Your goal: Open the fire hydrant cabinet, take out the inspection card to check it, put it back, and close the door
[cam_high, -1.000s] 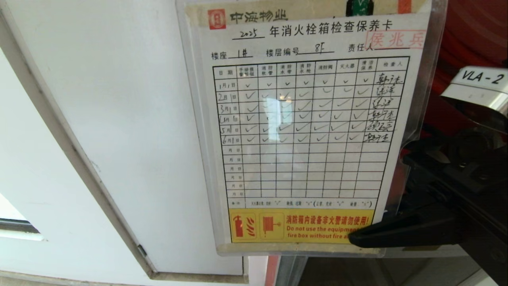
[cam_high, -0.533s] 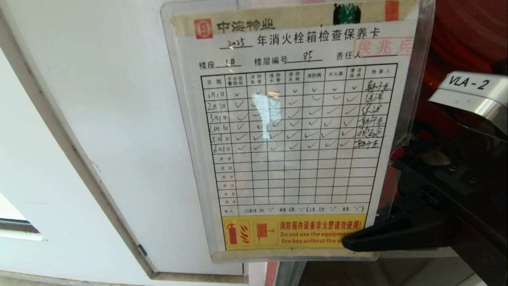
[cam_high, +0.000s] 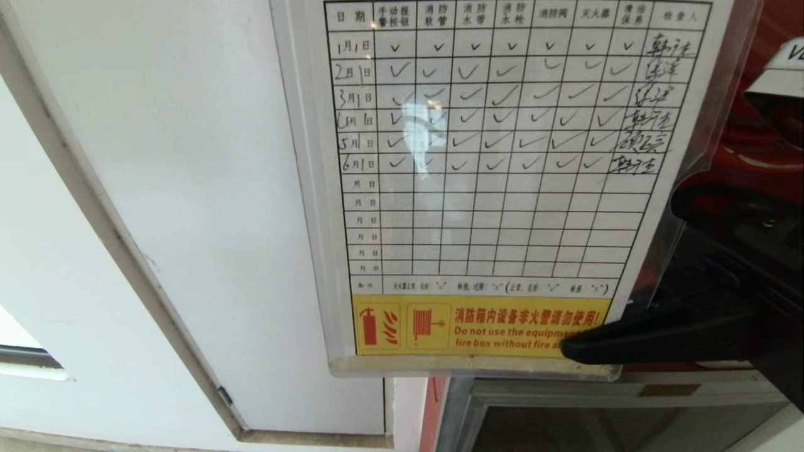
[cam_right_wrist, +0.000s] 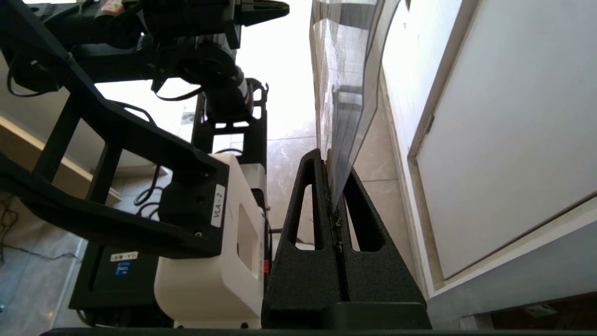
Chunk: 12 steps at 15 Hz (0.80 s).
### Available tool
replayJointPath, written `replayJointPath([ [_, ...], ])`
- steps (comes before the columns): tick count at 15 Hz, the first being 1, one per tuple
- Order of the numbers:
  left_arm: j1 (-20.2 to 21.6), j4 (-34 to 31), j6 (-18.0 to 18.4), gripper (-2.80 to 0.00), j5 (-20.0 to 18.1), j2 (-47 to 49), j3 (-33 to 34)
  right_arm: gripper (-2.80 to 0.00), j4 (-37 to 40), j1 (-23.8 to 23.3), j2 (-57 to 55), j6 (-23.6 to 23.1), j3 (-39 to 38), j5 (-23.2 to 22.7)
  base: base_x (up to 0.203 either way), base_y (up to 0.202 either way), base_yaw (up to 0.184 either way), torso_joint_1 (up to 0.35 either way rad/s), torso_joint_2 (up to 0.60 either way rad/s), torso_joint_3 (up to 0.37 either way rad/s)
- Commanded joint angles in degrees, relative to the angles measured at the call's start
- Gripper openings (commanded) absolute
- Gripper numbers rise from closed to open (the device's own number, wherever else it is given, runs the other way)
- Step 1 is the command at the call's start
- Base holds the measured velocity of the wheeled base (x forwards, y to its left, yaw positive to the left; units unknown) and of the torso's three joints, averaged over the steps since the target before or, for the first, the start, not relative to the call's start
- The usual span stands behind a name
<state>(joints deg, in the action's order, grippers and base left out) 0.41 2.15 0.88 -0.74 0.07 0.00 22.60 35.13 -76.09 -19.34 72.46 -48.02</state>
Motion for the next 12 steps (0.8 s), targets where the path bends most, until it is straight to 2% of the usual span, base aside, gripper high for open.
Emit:
replayJointPath([
  [1,0.02,0.05,0.00,-2.80,0.03,0.01,0.79,-2.80,0.50,0.01,1.22,-0.08,0.05,0.12,0.000,0.000,0.000,0.000,0.00,0.000],
  [6,0.02,0.05,0.00,-2.80,-0.02,0.01,0.79,-2.80,2.17,-0.39,5.36,0.77,-2.14,6.72,0.000,0.000,0.000,0.000,0.00,0.000],
  [8,0.02,0.05,0.00,-2.80,-0.05,0.01,0.79,-2.80,1.95,-0.42,6.91,5.60,-2.32,10.19,0.000,0.000,0.000,0.000,0.00,0.000],
  [10,0.02,0.05,0.00,-2.80,-0.05,0.01,0.79,-2.80,1.92,-0.53,7.47,6.72,-2.93,14.07,0.000,0.000,0.000,0.000,0.00,0.000],
  [12,0.02,-0.02,0.00,-2.80,-0.05,0.01,0.79,-2.80,1.96,-1.26,9.16,7.23,-4.44,15.83,0.000,0.000,0.000,0.000,0.00,0.000],
])
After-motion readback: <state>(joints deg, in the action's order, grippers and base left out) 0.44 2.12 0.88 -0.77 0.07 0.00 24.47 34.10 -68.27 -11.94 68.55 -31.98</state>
